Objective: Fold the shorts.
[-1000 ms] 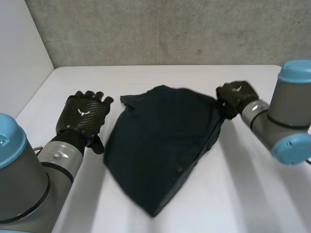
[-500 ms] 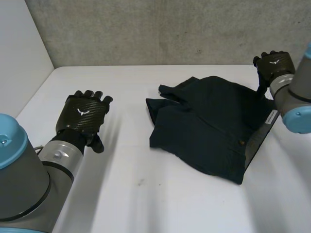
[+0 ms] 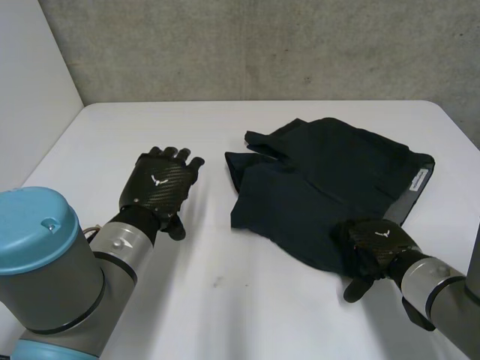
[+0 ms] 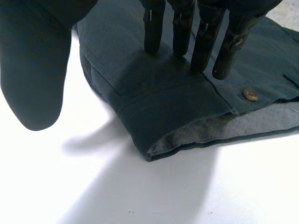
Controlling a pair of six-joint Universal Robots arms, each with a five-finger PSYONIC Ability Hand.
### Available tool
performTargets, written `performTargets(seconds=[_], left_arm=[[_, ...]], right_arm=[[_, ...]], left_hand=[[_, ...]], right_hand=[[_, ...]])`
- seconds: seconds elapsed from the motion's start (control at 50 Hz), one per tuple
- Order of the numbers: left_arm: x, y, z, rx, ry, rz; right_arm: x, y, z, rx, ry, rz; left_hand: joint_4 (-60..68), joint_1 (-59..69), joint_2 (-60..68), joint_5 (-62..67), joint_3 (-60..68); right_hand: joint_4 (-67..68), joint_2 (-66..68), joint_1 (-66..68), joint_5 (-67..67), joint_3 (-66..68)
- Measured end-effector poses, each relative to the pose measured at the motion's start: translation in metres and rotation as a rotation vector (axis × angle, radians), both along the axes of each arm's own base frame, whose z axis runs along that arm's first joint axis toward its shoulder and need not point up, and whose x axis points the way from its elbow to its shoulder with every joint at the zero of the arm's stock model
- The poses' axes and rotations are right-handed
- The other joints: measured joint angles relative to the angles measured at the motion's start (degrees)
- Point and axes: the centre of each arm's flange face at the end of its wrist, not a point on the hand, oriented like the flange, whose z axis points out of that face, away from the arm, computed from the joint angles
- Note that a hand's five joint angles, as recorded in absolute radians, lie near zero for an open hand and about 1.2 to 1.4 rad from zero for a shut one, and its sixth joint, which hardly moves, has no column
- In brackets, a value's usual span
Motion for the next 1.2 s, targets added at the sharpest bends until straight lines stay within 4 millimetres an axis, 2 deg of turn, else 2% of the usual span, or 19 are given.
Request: performTargets(seconds=[0.12,0.14,0.2,0.24,0.26,0.28,0.32,0.42,0.48,0.5,0.56,0.6,0.74,0.88,0.98,1.08,1.1,1.2], left_arm=[[0.0,0.0,-0.002,0.008,0.002,0.002],[0.0,0.0,-0.002,0.011,0.005,0.003],[0.0,0.0,-0.002,0.015,0.009,0.004],[0.0,0.001,-0.003,0.019,0.014,0.005],[0.0,0.001,-0.003,0.02,0.015,0.005],[0.0,0.001,-0.003,0.021,0.016,0.005],[0.0,0.001,-0.003,0.023,0.018,0.005],[0.0,0.002,-0.003,0.023,0.02,0.002],[-0.002,0.002,-0.002,0.022,0.028,-0.003],[-0.004,0.004,-0.001,0.024,0.041,-0.009],[-0.01,0.006,0.001,0.038,0.084,-0.023],[-0.019,0.008,0.003,0.07,0.148,-0.039],[-0.041,0.005,-0.004,0.252,0.329,-0.043],[-0.056,-0.008,-0.023,0.437,0.403,0.011],[-0.064,-0.017,-0.034,0.493,0.405,0.033],[-0.069,-0.02,-0.038,0.502,0.412,0.034],[-0.071,-0.022,-0.039,0.501,0.423,0.039],[-0.07,-0.029,-0.041,0.479,0.454,0.092]], right_arm=[[0.0,-0.008,-0.009,-0.063,-0.011,-0.009],[0.0,-0.011,-0.012,-0.077,-0.004,-0.013],[0.0,-0.015,-0.016,-0.091,0.009,-0.018],[-0.001,-0.021,-0.024,-0.119,0.053,-0.029],[-0.002,-0.022,-0.025,-0.125,0.062,-0.031],[-0.002,-0.023,-0.026,-0.133,0.072,-0.033],[-0.004,-0.029,-0.028,-0.174,0.12,-0.045],[-0.004,-0.036,-0.02,-0.242,0.149,-0.051],[-0.002,-0.038,-0.005,-0.298,0.14,-0.049],[0.001,-0.039,0.009,-0.342,0.13,-0.042],[0.008,-0.036,0.033,-0.411,0.114,-0.02],[0.015,-0.031,0.055,-0.459,0.107,0.007],[0.03,-0.013,0.1,-0.542,0.106,0.081],[0.044,0.01,0.129,-0.608,0.11,0.159],[0.047,0.024,0.144,-0.65,0.101,0.185],[0.046,0.032,0.151,-0.67,0.091,0.19],[0.046,0.037,0.155,-0.681,0.084,0.192],[0.044,0.042,0.161,-0.701,0.075,0.189]], left_hand=[[0.0,0.0,0.0,0.0,0.0],[0.0,0.0,0.0,0.0,0.0],[0.0,0.0,0.0,0.0,0.0],[0.0,0.0,0.0,0.0,0.0],[0.0,0.0,0.0,0.0,0.0],[0.0,0.0,0.0,0.0,0.0],[0.0,0.0,0.0,0.0,0.0],[0.0,0.0,0.0,0.0,0.0],[0.0,0.0,0.0,0.0,0.0],[0.0,0.0,0.0,0.0,0.0],[0.0,0.0,0.0,0.0,0.0],[0.0,0.1,0.1,0.0,0.0],[2.3,1.6,2.4,1.2,1.4],[3.9,3.5,3.7,2.9,2.8],[4.5,4.1,4.5,3.6,3.4],[7.1,7.2,7.0,6.3,6.2],[11.8,12.2,12.0,11.1,11.1],[16.8,17.2,16.8,15.8,16.1]], right_hand=[[1.7,1.7,1.5,1.8,1.7],[6.0,6.1,5.3,5.6,6.0],[7.9,8.1,6.9,7.2,7.8],[20.6,21.8,17.4,19.2,21.1],[20.6,21.8,17.4,19.2,21.1],[31.3,32.5,26.9,28.0,32.1],[46.6,47.0,36.2,43.7,45.3],[48.6,48.3,38.7,45.7,46.8],[48.6,48.3,39.1,45.8,46.8],[48.6,48.3,39.2,46.0,46.8],[48.6,48.3,39.2,46.7,46.8],[48.8,48.3,39.2,46.7,46.8],[48.9,48.3,39.2,46.7,47.4],[48.9,48.3,39.2,46.7,47.4],[48.9,48.3,39.2,46.7,47.4],[48.9,48.3,39.2,46.7,47.4],[48.9,48.3,39.2,46.7,47.4],[48.9,48.3,39.2,46.7,47.4]])
